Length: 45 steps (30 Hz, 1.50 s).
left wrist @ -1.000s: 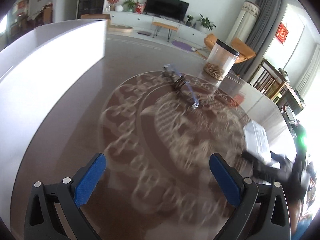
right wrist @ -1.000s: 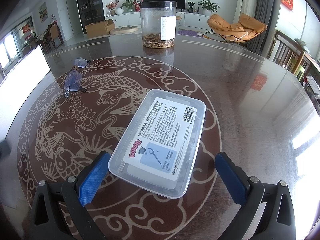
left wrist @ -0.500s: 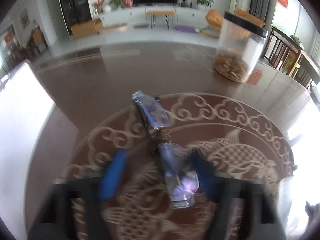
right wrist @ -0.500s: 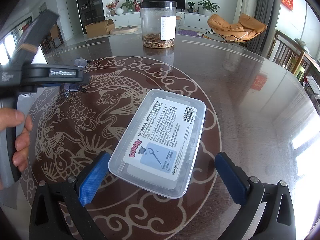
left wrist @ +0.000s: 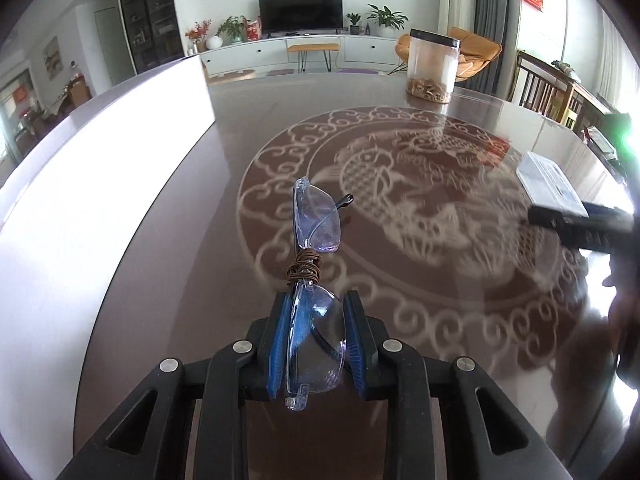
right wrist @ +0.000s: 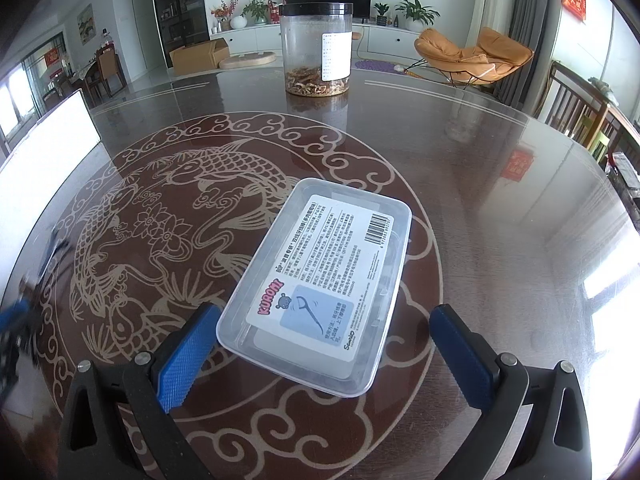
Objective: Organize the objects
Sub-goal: 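Grasp the glasses with the left tool while the right tool holds the clear case, then carry the glasses and clear case over the box and open both tools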
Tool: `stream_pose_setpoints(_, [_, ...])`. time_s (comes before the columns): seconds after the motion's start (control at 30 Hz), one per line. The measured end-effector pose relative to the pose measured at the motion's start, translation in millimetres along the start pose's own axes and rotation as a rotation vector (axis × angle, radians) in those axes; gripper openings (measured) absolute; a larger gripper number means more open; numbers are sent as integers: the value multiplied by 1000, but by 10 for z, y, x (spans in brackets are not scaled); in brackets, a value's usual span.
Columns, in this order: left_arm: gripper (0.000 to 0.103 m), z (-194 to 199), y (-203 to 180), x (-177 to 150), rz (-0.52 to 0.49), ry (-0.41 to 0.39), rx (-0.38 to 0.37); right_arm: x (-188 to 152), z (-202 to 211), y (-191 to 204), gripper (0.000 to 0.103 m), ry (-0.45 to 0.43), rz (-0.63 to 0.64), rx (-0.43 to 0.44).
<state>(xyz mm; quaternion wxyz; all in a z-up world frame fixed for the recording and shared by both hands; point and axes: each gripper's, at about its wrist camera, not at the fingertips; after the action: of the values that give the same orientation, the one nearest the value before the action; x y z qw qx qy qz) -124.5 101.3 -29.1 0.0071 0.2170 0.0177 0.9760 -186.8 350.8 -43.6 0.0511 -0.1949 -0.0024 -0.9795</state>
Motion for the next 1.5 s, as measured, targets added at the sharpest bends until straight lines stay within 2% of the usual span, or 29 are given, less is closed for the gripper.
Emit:
stream_pose_setpoints(0.23, [27, 26, -3, -95, 9, 15, -7, 7, -1, -1, 103, 6, -2, 2])
stream_pose_setpoints(0.47, [31, -2, 30, -53, 25, 36, -27, 348, -87, -8, 103, 244, 55, 22])
stream_pose_setpoints(0.53, [50, -14, 14, -29, 15, 55, -35, 460, -135, -18, 103, 292, 58, 22])
stream_pose_setpoints(0.57, [73, -45, 4, -9, 10, 81, -36, 518, -162, -26, 103, 317, 58, 22])
stream_pose_setpoints(0.6, [87, -78, 1, 6, 11, 101, -33, 568, -187, -35, 103, 339, 54, 21])
stream_pose_setpoints(0.63, [89, -98, -5, 21, 8, 112, -28, 605, -198, -44, 100, 352, 49, 26])
stream_pose_setpoints(0.67, [89, -114, -13, 58, 4, 116, -32, 640, -184, -56, 83, 352, 46, 21])
stream_pose_setpoints(0.7, [85, -131, -25, 104, -2, 121, -35, 671, -144, -56, 70, 335, 47, 19])
stream_pose_setpoints(0.73, [76, -137, -38, 147, -8, 119, -38, 703, -97, -54, 62, 325, 49, 11])
stream_pose_setpoints(0.77, [39, -107, -41, 182, -18, 96, -43, 705, -85, -51, 62, 334, 49, 14])
stream_pose_setpoints(0.8, [22, -93, -34, 213, -27, 96, -45, 685, -64, -44, 62, 340, 53, 29])
stream_pose_setpoints(0.83, [21, -85, -9, 232, -23, 103, -70, 660, -40, -28, 62, 340, 64, 32])
stream_pose_setpoints(0.93, [21, 156, 190, 160, 24, 17, -126, 579, 167, 34, 62, 307, 94, 74])
stream_pose_setpoints(1.0, [21, 422, 388, 75, 79, -49, -191, 567, 372, 120, 62, 265, 124, 103])
stream_pose_setpoints(1.1, [21, 866, 651, -13, 147, -146, -239, 634, 701, 367, 62, 200, 180, 139])
stream_pose_setpoints(1.2, [21, 1336, 970, -68, 209, -239, -253, 751, 1047, 765, 62, 127, 232, 203])
stream_pose_setpoints(1.33, [21, 1752, 1503, -126, 263, -298, -180, 903, 1434, 1670, 62, 52, 343, 303])
stream_pose_setpoints(1.43, [21, 1726, 1987, -155, 326, -251, -71, 974, 1684, 2499, 62, 6, 450, 406])
stream_pose_setpoints(1.5, [21, 1592, 2340, -208, 385, -184, -19, 957, 1785, 3170, 62, -31, 533, 473])
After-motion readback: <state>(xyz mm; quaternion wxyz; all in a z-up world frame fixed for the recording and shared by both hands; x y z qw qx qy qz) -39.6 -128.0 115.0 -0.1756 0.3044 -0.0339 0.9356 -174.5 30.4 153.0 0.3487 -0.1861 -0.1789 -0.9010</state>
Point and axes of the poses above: each gripper's, at about its wrist camera, not at the fingertips, and z roughly against the way its jaws point, y to its left, x to its top, and after that the axes turned 13 degrees about y, right-handed
